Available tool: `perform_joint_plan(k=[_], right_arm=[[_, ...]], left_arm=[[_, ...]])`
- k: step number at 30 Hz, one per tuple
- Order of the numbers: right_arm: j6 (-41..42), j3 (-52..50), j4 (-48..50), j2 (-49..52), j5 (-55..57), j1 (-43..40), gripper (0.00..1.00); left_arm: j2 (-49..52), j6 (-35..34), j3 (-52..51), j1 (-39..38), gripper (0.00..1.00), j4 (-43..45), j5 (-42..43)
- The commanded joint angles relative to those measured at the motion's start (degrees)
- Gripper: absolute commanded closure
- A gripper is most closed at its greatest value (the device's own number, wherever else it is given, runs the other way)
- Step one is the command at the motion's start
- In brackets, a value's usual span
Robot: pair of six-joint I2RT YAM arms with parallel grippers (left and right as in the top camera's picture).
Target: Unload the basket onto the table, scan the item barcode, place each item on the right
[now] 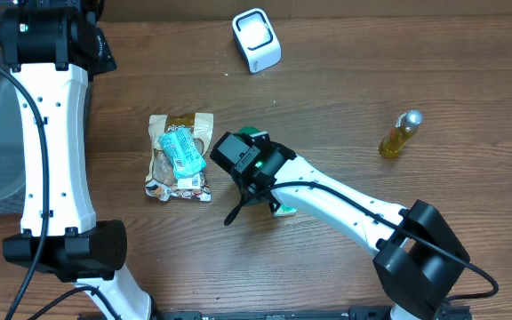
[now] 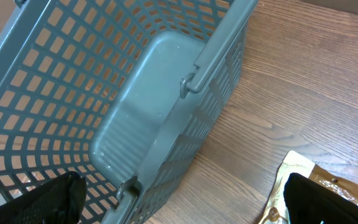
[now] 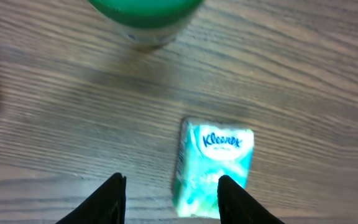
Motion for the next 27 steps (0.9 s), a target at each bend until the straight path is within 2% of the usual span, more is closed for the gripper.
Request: perform_joint_plan(k=[1,12,17,27], right_arm=[[-0.9,-0.9,-0.1,0.0,-0.1,0.0,0.56],[-0.9,-6.1,3.5,0.0,0.1,0.0,0.56],[-0.9,-7.1,5.5,0.0,0.1,0.0,0.62],[-0.9,-11.1,8.9,0.3,0.1,-0.4,0.62]], left_arm=[[-0.3,1.0,1.1,-0.1,0.00,0.1,-1.1],[-0.3,1.0,1.1,-0.1,0.00,0.1,-1.1],[-0.3,1.0,1.1,-0.1,0.01,0.1,-1.1],[-0.3,1.0,1.1,-0.1,0.00,0.1,-1.1]])
